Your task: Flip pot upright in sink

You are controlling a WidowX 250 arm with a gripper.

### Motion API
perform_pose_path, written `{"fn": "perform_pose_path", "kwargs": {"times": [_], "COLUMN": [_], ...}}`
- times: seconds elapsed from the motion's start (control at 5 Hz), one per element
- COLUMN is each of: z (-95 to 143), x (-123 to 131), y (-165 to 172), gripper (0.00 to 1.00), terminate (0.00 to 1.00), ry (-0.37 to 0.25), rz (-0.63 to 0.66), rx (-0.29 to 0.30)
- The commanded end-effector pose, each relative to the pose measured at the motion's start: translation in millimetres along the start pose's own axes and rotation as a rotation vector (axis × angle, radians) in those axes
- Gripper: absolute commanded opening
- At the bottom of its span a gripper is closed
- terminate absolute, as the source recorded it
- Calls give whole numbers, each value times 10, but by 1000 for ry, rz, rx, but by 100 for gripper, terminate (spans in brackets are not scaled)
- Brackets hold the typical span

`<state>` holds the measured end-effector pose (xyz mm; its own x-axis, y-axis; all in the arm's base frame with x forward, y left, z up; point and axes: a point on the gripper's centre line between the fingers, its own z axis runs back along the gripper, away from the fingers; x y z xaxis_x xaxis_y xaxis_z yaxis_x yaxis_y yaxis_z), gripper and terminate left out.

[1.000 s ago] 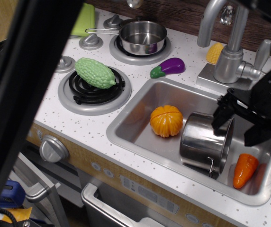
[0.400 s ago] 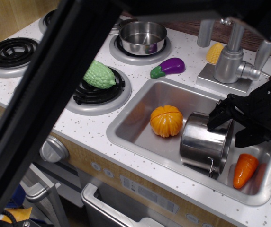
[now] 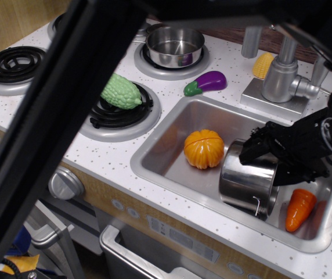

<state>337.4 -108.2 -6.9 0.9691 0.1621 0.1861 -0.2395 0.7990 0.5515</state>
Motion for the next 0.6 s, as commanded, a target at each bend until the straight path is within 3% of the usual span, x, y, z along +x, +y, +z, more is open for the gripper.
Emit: {"fn": "perform_pose_path", "kwargs": {"times": [0.0,0.4], "z": [59,91], "x": [76,132], "y": [73,216], "gripper": [0,0], "terminate": [0,0], "ry": [-43,42], "rz": [53,84], "rx": [-40,-164]}}
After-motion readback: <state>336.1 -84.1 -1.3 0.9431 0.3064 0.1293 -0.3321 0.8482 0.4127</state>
